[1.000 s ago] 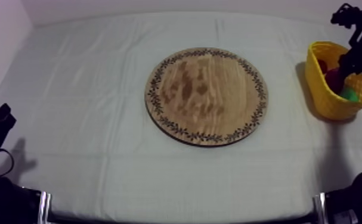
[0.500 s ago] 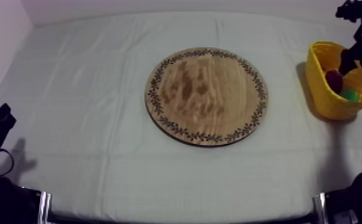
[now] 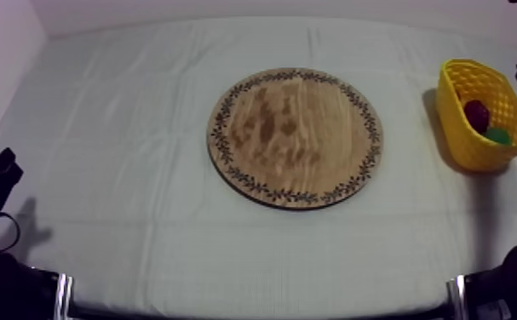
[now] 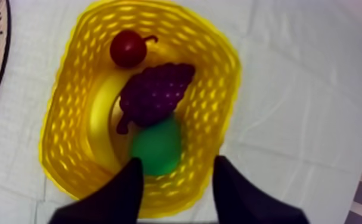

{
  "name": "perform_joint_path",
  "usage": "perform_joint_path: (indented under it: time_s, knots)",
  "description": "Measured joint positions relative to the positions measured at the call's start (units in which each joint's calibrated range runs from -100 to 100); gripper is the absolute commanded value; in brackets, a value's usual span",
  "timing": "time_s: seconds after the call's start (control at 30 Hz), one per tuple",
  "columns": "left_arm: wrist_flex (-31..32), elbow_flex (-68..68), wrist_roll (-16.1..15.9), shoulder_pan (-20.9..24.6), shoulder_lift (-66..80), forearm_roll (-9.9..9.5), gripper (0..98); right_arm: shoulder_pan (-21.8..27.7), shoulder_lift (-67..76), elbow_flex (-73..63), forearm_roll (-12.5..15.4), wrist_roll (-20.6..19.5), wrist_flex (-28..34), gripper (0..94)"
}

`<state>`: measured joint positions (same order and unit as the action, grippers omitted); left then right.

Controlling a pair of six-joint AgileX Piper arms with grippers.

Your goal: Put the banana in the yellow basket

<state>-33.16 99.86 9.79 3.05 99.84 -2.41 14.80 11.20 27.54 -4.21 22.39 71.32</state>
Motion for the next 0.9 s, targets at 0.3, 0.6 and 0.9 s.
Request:
perform_joint_path:
  time_s: [0.3,0.6,0.9]
  knots:
    - [0.00,0.00,0.00,0.00,0.00,0.00,0.1,-2.03,13.71,11.30,-4.66,-7.72,-11.20,12.6]
    - [0.00,0.00,0.00,0.00,0.00,0.00,0.1,-5.15,25.97,25.78,-2.73,-10.05,-23.44,0.9]
    - [0.00,0.00,0.00,0.00,0.00,0.00,0.1,-6.90,37.56,41.44,7.39,-6.94,-35.55,0.3]
